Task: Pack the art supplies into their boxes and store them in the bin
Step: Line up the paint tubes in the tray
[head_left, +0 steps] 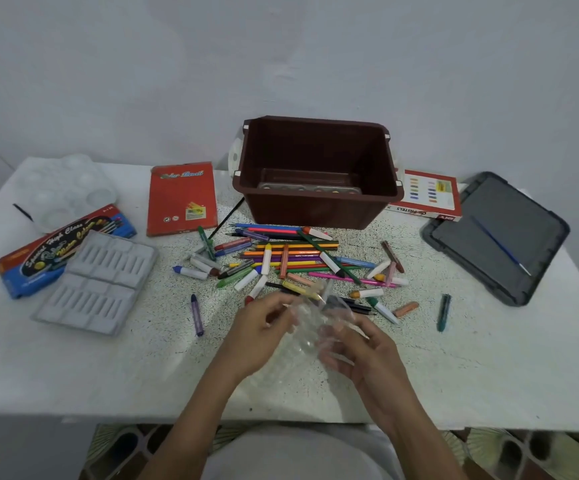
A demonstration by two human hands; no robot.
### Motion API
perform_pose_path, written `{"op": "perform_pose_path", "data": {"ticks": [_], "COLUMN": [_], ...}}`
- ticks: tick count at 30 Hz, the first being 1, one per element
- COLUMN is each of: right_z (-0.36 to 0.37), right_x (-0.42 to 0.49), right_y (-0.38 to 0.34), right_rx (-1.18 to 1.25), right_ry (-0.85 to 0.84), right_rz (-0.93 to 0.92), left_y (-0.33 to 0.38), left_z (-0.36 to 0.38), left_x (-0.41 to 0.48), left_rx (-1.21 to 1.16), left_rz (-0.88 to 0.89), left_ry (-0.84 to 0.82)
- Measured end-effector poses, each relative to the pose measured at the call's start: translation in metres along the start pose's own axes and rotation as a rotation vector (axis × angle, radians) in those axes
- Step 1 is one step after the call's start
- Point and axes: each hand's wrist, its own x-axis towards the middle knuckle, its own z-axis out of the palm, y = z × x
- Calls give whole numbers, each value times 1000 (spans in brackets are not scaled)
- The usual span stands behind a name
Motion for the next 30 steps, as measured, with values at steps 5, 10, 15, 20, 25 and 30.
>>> {"op": "perform_pose_path", "data": {"ticks": [5, 10, 15, 20, 25, 30], "right_z": [4, 1, -13, -27, -33, -34], "right_x": [-4, -5, -1, 7, 12, 13], "right_y": [6, 11, 7, 5, 13, 25], "right_rx": [-90, -217, -306, -245, -224, -482], "right_ry": [-64, -123, -64, 136, 328, 379], "right_rz": [69, 99, 69, -75, -192, -321], "left_y": [8, 3, -9, -28, -48, -59], "left_z": [5, 8, 0, -10, -8, 9], "left_x": [3, 4, -1, -10, -19, -27], "left_rx": [-580, -851, -848, -450, -1, 462], "left_rz": [-263, -338, -286, -192, -137, 34], "left_ry": [171, 220, 301, 370, 199, 305]}}
